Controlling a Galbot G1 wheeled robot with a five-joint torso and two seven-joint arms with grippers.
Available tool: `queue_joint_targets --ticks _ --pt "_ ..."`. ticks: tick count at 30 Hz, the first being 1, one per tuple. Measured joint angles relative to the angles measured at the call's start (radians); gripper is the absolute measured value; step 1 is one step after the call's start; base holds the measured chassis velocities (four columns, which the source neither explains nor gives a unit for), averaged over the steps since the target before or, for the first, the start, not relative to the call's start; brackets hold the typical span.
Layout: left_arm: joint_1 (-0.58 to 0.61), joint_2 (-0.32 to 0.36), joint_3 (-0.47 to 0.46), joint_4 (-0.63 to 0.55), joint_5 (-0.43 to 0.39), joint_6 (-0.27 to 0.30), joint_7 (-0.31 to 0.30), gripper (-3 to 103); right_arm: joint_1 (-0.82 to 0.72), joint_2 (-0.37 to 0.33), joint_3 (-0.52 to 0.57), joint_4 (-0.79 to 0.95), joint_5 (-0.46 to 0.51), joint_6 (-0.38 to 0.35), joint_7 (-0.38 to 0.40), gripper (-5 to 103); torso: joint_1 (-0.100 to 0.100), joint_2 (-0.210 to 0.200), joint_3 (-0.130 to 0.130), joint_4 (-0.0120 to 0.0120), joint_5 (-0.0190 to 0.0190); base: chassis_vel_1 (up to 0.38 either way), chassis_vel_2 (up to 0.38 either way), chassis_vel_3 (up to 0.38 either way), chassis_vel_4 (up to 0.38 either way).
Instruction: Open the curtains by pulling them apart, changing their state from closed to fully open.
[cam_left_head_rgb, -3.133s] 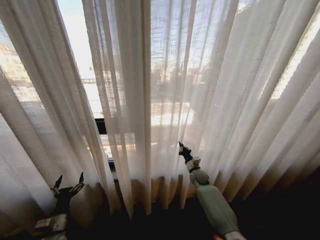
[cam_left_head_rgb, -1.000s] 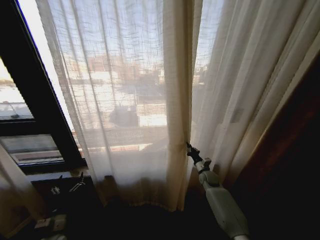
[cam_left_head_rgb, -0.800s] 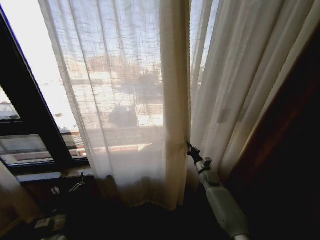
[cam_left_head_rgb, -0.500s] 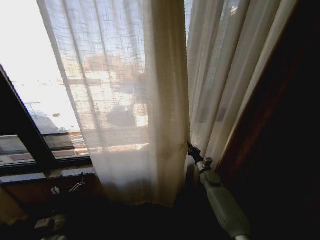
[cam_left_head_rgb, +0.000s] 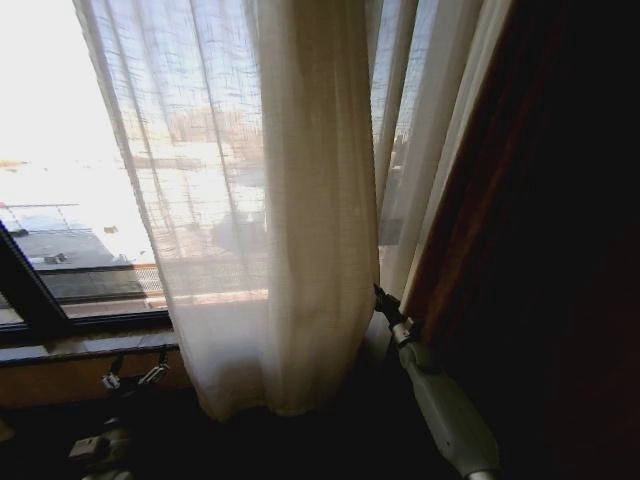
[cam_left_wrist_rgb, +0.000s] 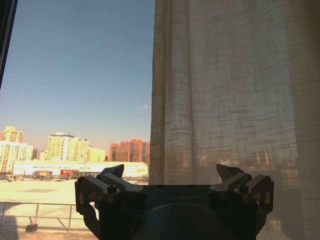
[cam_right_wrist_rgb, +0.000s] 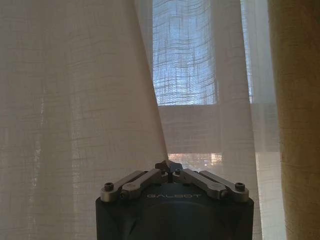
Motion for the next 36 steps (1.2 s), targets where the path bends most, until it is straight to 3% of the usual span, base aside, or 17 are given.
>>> queue_joint_targets --ticks 10,14,22,36 --pt "0.0 0.0 0.0 0.0 0.0 0.0 0.001 100 0.004 0.004 0.002 0.0 -0.009 0.008 0.004 0 0.0 0.0 0.0 -0.0006 0.0008 -0.122 -0.143 0.117 0.11" --pt "0.0 0.0 0.0 0.0 0.0 0.0 0.0 100 0.004 0.007 0.001 0.001 -0.004 0.02 -0.002 0 0.0 0.0 0.0 0.001 -0.0007 0.028 0.038 -0.025 -0.021" --pt "0.0 0.0 0.0 0.0 0.0 0.0 0.0 100 -0.011 0.0 0.009 0.01 -0.004 0.0 -0.028 0 0.0 0.0 0.0 -0.0002 0.0009 0.023 0.026 -0.011 -0.017" --pt "0.0 0.0 0.0 0.0 0.0 0.0 0.0 100 -0.012 0.0 0.01 0.012 0.012 0.012 -0.013 0 0.0 0.0 0.0 0.0002 -0.0001 -0.079 -0.069 0.081 0.081"
